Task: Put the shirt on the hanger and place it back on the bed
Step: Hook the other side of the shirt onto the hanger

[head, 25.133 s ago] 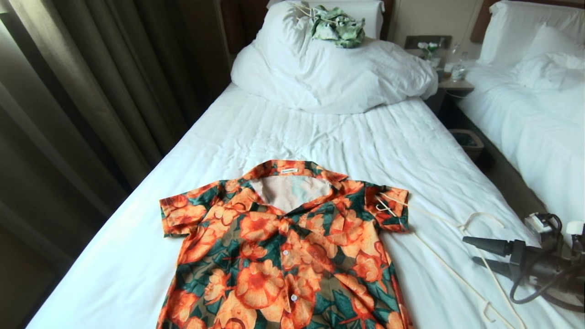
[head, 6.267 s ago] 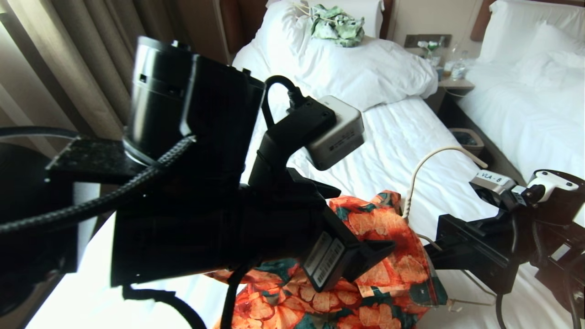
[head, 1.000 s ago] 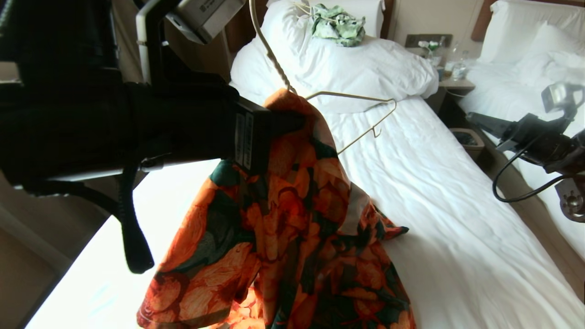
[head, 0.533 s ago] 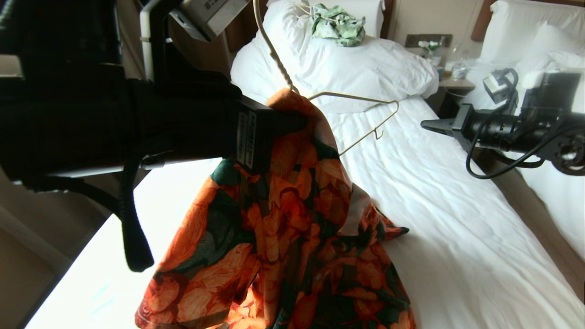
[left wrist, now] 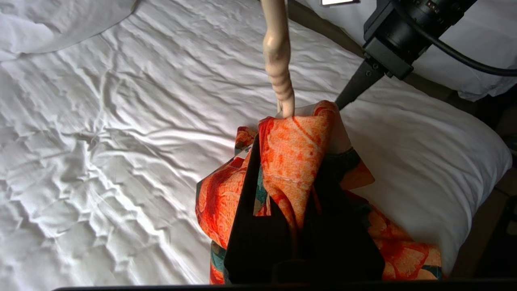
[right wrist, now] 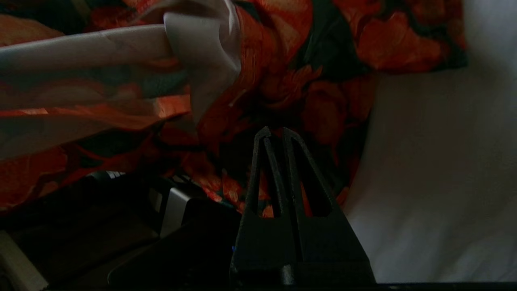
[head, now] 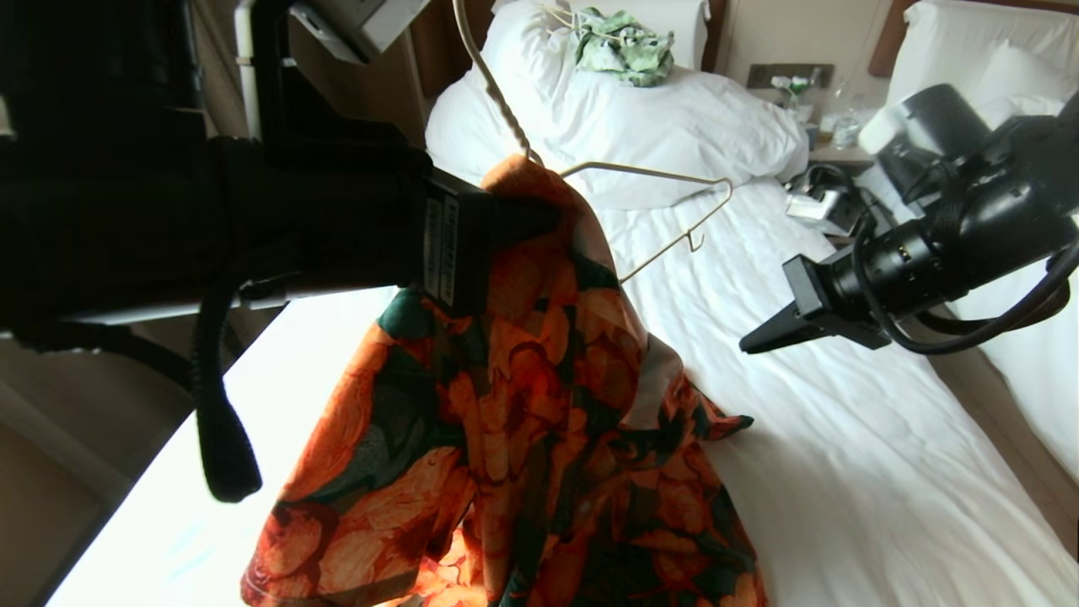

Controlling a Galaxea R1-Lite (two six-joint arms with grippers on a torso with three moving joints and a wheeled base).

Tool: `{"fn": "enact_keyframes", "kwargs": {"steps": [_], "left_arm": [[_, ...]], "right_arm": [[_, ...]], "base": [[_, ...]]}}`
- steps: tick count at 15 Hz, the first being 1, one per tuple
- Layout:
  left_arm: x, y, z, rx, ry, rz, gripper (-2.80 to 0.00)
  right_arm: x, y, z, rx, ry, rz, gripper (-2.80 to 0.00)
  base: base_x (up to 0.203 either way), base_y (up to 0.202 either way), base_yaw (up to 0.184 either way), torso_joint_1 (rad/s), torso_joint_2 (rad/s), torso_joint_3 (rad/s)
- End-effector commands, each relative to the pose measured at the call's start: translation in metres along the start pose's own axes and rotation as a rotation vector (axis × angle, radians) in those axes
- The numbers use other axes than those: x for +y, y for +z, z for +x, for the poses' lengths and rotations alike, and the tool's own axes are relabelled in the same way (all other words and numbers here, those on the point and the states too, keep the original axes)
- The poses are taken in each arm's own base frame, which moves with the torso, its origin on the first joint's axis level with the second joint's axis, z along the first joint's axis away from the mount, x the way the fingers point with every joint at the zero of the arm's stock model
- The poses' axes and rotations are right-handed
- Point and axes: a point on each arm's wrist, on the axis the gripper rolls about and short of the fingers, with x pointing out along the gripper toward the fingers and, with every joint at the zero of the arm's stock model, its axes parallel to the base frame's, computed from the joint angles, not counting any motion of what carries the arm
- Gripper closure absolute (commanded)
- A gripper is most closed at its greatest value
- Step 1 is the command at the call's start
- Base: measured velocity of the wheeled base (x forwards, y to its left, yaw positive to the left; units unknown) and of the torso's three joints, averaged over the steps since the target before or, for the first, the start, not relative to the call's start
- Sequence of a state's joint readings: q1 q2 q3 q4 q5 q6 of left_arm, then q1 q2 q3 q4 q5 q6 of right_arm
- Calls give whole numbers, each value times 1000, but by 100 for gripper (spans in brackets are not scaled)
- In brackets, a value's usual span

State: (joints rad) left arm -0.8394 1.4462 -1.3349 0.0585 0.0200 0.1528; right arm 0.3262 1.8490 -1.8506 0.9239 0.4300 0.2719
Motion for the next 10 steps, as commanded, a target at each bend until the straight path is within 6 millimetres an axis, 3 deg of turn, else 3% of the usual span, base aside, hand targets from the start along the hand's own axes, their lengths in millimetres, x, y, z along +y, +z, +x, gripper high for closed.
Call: {"fn": "enact_keyframes", "kwargs": {"steps": [1, 5, 6, 10], "left_arm": [[1, 1, -2, -6, 9, 0, 0], [1, 2, -3, -8, 12, 0, 0], [1, 1, -3, -8, 12, 0, 0], [1, 1, -2, -5, 12, 0, 0]], "right_arm": [[-2, -4, 29, 164, -21, 10, 0], [-5, -15, 42, 238, 18, -76, 0], [-5, -17, 43, 221, 37, -112, -280], [-9, -22, 47, 61, 72, -179, -280]], "base": [[0, 0, 0, 0, 0, 0], [0, 0, 0, 0, 0, 0], [0, 0, 0, 0, 0, 0], [0, 0, 0, 0, 0, 0]]}}
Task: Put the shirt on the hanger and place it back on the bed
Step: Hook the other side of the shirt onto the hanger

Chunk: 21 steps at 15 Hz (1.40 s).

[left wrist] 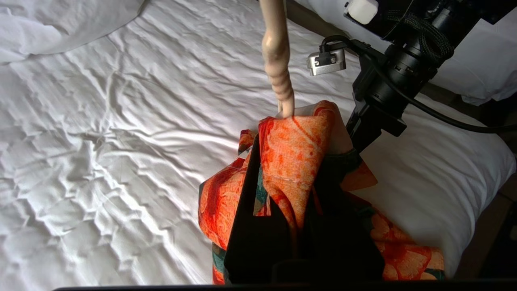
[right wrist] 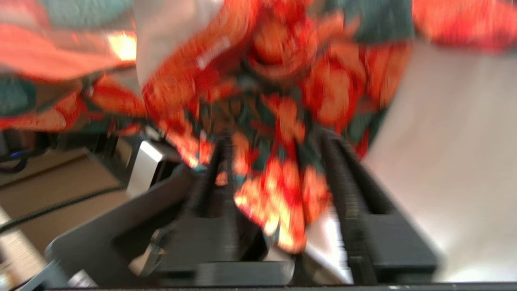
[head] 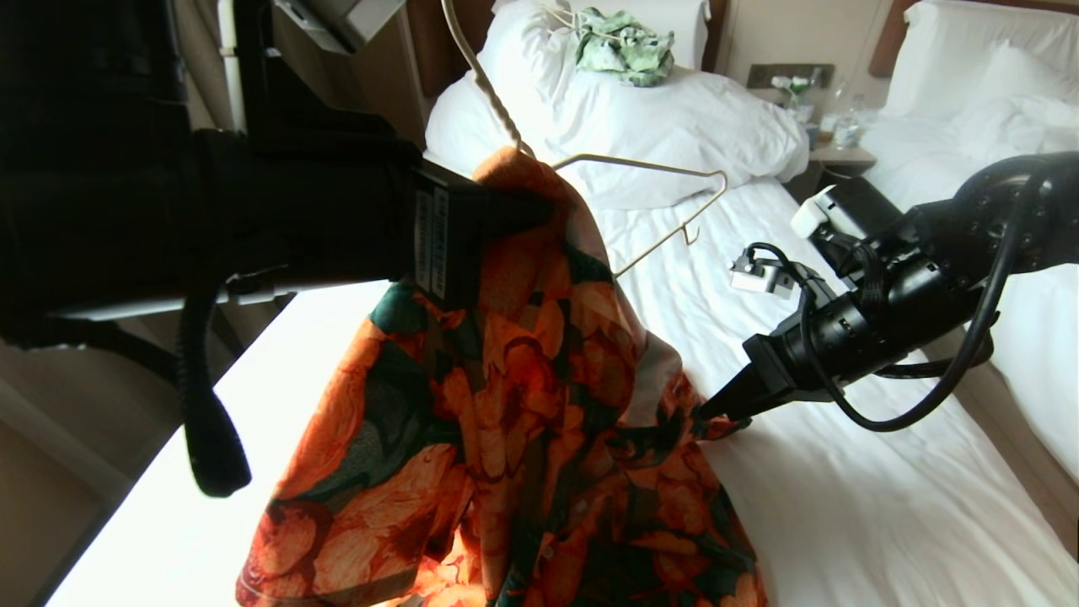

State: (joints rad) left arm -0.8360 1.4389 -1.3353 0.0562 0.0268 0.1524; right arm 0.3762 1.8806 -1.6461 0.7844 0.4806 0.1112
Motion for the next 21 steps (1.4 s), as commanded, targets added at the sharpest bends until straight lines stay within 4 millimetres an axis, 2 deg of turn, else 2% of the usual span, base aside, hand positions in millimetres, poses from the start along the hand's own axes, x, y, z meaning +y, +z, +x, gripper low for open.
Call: {"fn": "enact_keyframes", "kwargs": {"steps": [1, 10, 14, 15, 21], "left_arm": [[0, -1, 1, 3, 0, 3, 0], [1, -2, 1, 8, 4, 2, 0], [1, -2, 1, 8, 6, 2, 0], [1, -2, 1, 7, 6, 2, 0], [1, -2, 1, 7, 6, 1, 0]], "right_arm": [[0, -3, -1, -110, 15, -38, -280], [1, 9, 1, -249, 62, 63, -280], [5, 11, 26, -286, 100, 52, -280], [4, 11, 27, -287, 99, 52, 0], [0, 12, 30, -285, 92, 60, 0]], "base": [[0, 0, 0, 0, 0, 0], [0, 0, 0, 0, 0, 0], [0, 0, 0, 0, 0, 0], [0, 0, 0, 0, 0, 0], [0, 0, 0, 0, 0, 0]]}}
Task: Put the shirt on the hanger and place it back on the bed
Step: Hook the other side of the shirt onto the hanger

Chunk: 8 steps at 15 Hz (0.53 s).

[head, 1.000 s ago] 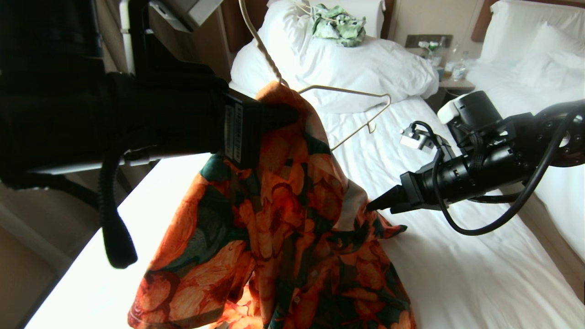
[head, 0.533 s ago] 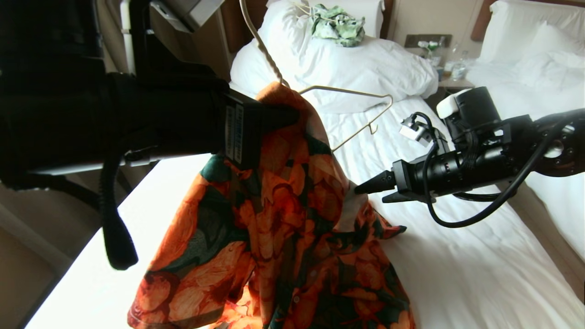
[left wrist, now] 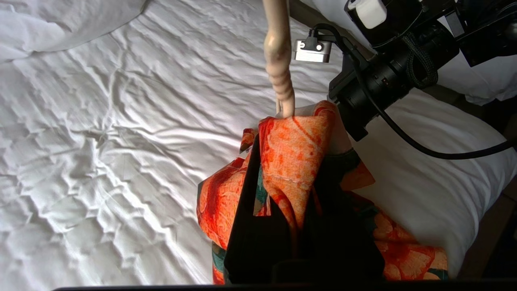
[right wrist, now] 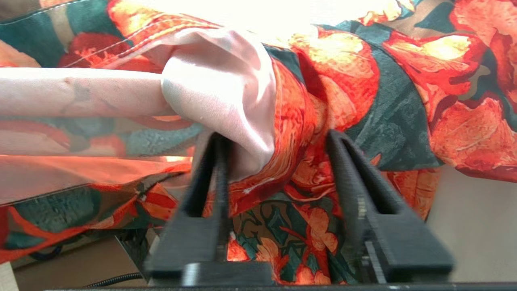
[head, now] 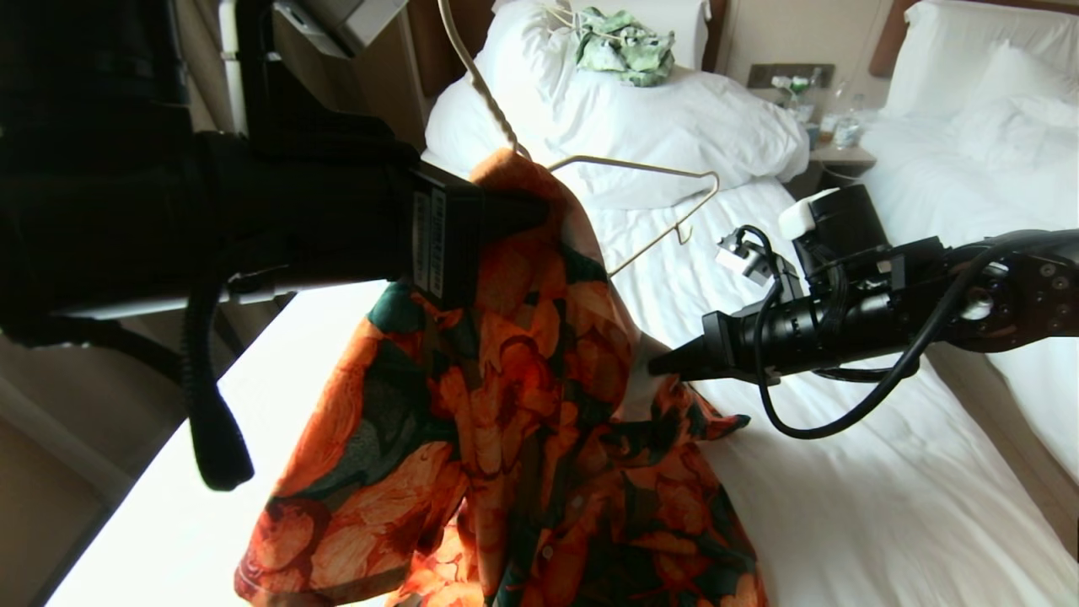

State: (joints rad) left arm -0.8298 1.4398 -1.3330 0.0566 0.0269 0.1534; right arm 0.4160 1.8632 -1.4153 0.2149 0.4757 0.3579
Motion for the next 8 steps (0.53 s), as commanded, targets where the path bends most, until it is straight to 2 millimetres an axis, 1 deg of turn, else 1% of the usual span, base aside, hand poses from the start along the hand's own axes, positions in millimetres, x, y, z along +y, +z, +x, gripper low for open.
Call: {"fn": "enact_keyframes", "kwargs": {"steps": [1, 4, 6, 8], "left_arm": [[0, -1, 0, 2, -1, 1, 0], [0, -3, 0, 10, 1, 0, 0], [3, -10, -1, 31, 10, -4, 0], [2, -20, -2, 57, 6, -8, 0]], "right_arm": [[-3, 1, 0, 0, -3, 7, 0], [-9, 5, -5, -21, -17, 17, 0], [-16, 13, -15, -58, -33, 26, 0], [-21, 17, -19, -78, -45, 33, 0]], "base": [[0, 0, 0, 0, 0, 0], [0, 0, 0, 0, 0, 0], [0, 0, 0, 0, 0, 0], [0, 0, 0, 0, 0, 0]]}}
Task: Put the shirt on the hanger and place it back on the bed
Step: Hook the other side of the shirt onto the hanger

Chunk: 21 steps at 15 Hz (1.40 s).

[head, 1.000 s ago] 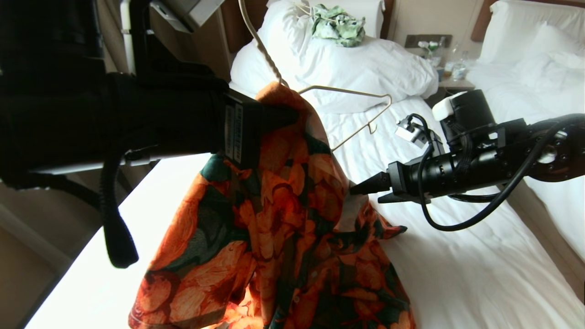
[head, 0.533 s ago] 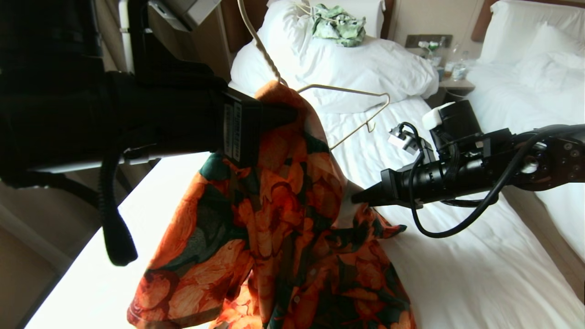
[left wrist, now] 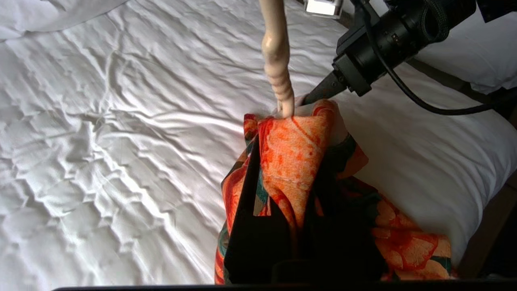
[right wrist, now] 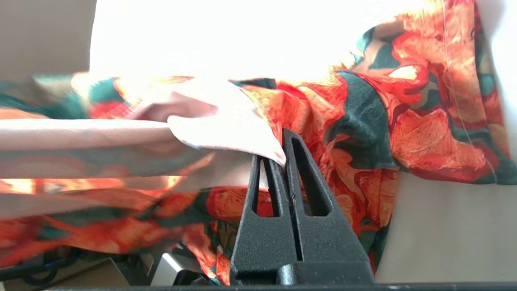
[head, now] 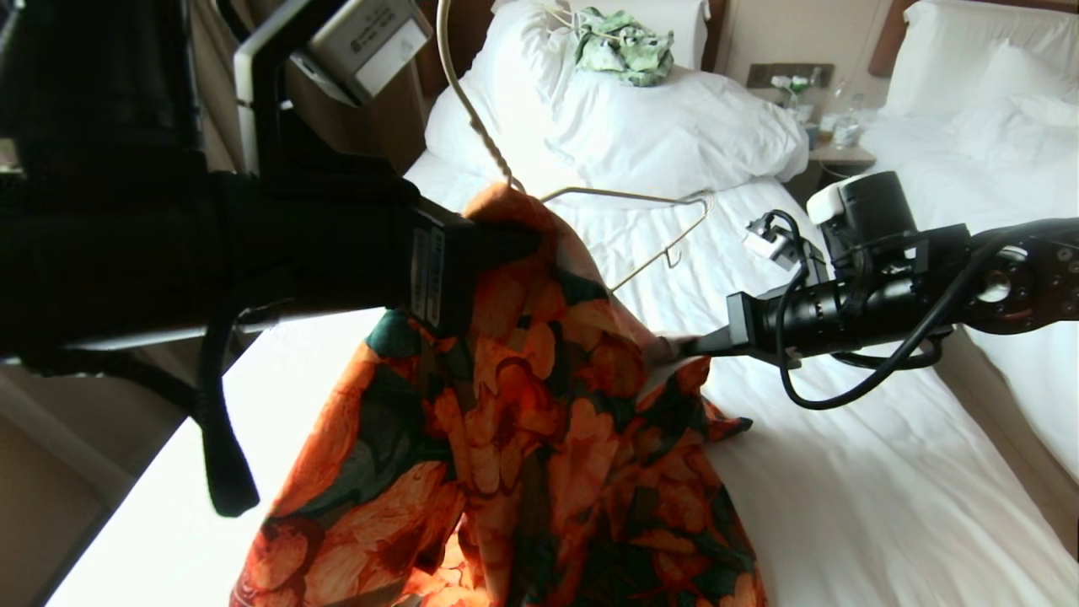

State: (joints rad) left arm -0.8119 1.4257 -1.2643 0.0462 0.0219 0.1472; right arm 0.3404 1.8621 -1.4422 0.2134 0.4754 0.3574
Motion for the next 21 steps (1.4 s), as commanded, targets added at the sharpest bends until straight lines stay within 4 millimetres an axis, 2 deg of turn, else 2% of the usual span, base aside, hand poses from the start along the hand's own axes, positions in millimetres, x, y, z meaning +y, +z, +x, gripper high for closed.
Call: {"fn": "enact_keyframes", "kwargs": {"steps": [1, 12, 21], "left_arm": [[-1, -8, -3, 22, -2, -2, 0], [-11, -29, 6, 71, -34, -116, 0], [-21, -49, 15, 145, -66, -107, 0]], "right_arm": [[-6, 5, -4, -19, -11, 12, 0], [-30, 26, -23, -104, -59, 46, 0], [-19, 31, -40, -149, -39, 73, 0]], "base": [[0, 0, 0, 0, 0, 0], [0, 0, 0, 0, 0, 0], [0, 0, 0, 0, 0, 0]]}}
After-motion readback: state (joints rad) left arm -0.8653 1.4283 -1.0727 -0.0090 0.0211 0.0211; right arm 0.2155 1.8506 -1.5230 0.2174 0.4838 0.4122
